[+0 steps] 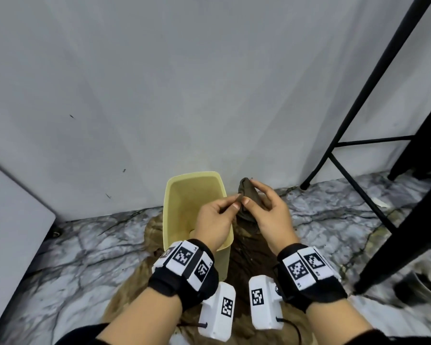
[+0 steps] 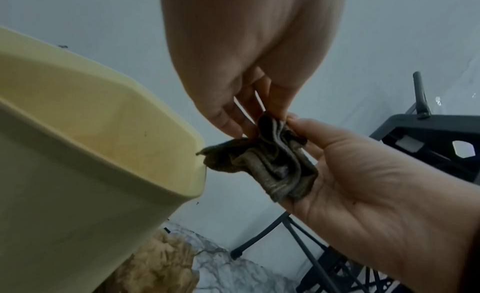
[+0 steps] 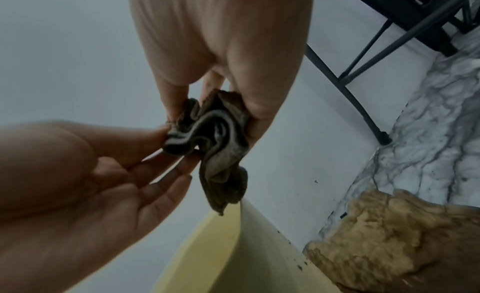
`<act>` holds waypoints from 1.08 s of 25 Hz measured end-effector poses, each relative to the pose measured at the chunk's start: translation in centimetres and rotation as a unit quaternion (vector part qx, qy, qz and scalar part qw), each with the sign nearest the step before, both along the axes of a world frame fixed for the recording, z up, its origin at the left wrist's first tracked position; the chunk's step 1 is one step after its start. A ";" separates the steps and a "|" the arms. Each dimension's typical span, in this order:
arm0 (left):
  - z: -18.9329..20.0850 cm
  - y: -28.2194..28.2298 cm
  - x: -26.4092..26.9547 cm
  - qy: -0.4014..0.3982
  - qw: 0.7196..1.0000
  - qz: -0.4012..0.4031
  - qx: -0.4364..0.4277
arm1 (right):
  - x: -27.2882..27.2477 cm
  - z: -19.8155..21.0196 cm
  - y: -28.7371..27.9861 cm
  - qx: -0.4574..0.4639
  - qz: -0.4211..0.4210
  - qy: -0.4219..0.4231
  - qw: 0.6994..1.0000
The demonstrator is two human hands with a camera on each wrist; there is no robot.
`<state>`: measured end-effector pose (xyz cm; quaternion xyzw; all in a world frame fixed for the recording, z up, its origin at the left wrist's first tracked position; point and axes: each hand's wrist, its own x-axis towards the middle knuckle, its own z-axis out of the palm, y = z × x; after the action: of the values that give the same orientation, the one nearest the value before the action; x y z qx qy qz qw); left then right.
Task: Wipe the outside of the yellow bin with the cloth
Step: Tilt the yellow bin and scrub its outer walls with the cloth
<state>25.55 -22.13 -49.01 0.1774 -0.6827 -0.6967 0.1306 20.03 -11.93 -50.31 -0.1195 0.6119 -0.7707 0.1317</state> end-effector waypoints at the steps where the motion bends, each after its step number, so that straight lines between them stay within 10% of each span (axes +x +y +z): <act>1: -0.5 0.0 -0.1 0.000 1.000 0.010 -0.024 | -0.1 -0.4 -0.1 0.008 -0.006 0.003 1.000; 13: -5.8 -0.8 0.3 -0.129 0.953 0.069 -0.265 | -1.5 -4.9 1.1 0.187 -0.046 0.016 0.981; 27: -4.3 -3.9 2.1 -0.160 0.953 0.099 -0.238 | 0.5 -5.0 -1.6 0.230 0.082 0.033 0.969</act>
<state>27.62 -26.06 -53.30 0.3167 -0.8195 -0.4606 0.1264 20.50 -13.51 -55.31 -0.1615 0.7645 -0.5917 0.1985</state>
